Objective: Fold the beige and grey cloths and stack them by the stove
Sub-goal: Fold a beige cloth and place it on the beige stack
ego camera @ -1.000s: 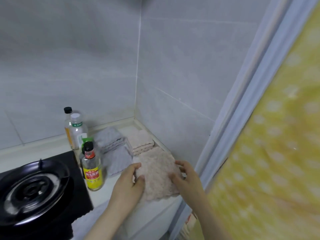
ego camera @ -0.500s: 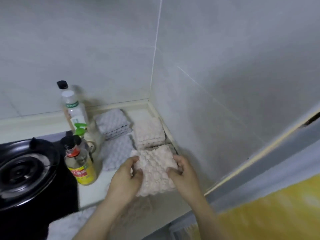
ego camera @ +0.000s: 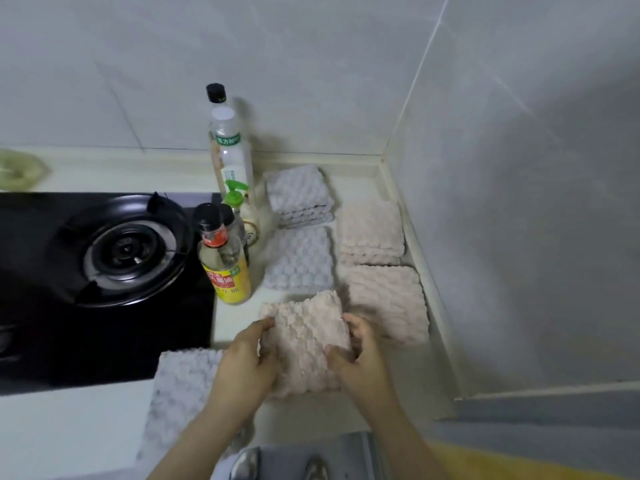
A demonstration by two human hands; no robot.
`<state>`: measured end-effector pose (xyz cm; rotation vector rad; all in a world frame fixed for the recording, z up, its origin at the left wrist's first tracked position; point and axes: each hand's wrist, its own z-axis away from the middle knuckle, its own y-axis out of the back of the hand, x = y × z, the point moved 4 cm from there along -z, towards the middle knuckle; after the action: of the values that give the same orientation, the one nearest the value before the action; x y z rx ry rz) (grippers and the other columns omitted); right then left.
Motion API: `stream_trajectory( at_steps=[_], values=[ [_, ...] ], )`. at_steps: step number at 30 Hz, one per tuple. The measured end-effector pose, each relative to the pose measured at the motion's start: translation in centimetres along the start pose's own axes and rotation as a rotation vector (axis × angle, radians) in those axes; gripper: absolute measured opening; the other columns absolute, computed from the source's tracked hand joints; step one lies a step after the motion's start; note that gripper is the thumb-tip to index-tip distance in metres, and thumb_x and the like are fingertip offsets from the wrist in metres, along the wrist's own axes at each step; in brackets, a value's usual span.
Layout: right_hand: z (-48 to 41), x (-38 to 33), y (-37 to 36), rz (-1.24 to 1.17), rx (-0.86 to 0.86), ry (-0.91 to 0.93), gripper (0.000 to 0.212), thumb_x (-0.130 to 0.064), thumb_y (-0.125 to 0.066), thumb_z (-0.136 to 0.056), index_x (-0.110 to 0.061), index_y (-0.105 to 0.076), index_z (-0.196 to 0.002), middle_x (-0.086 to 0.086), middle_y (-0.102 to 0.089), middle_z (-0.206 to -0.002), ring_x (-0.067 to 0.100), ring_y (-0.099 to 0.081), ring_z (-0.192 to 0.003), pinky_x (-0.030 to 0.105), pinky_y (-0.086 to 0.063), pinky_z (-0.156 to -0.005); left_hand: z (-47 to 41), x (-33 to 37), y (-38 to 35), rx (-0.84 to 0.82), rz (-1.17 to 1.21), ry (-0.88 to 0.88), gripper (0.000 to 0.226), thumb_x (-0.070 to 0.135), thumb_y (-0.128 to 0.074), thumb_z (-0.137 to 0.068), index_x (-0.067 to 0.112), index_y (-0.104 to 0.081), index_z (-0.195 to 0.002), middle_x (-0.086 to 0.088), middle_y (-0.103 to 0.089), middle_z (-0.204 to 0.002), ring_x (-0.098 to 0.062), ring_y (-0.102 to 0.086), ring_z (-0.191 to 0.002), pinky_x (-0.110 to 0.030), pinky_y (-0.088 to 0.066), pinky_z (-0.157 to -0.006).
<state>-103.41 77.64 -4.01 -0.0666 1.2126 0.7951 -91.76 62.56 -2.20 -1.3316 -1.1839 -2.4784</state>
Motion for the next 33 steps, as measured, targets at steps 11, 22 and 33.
stream_trajectory(
  at_steps=[11, 22, 33],
  values=[
    [0.2, 3.0, -1.7, 0.117, -0.027, -0.046, 0.058, -0.022, -0.070, -0.082, -0.030, -0.043, -0.132, -0.008, -0.058, -0.120, 0.012, -0.061, -0.104, 0.040, -0.056, -0.087, 0.9, -3.4, -2.8, -0.093, -0.077, -0.019, 0.052, 0.010, -0.045, -0.094, 0.025, -0.034, -0.142, -0.001, -0.040, -0.142, -0.023, -0.055, -0.111, -0.027, -0.045, -0.077],
    [0.2, -0.8, 0.3, 0.157, 0.061, 0.142, 0.041, -0.015, -0.069, -0.086, -0.026, -0.052, -0.121, -0.004, -0.058, -0.105, 0.009, -0.057, -0.094, 0.017, -0.045, -0.081, 1.8, -0.2, 0.5, 0.076, -0.061, -0.041, 0.048, 0.005, -0.052, -0.086, 0.016, -0.051, -0.132, -0.003, -0.047, -0.131, -0.019, -0.055, -0.108, -0.027, -0.046, -0.090],
    [7.0, -13.0, -8.3, 0.060, -0.242, 0.518, 0.031, -0.017, -0.067, -0.086, -0.030, -0.058, -0.113, -0.009, -0.062, -0.103, 0.005, -0.061, -0.094, 0.010, -0.045, -0.072, 10.3, -1.1, 11.3, 0.483, 0.151, -0.046, 0.035, 0.016, -0.056, -0.091, 0.023, -0.054, -0.125, 0.009, -0.057, -0.120, -0.001, -0.057, -0.099, -0.005, -0.042, -0.073]
  ],
)
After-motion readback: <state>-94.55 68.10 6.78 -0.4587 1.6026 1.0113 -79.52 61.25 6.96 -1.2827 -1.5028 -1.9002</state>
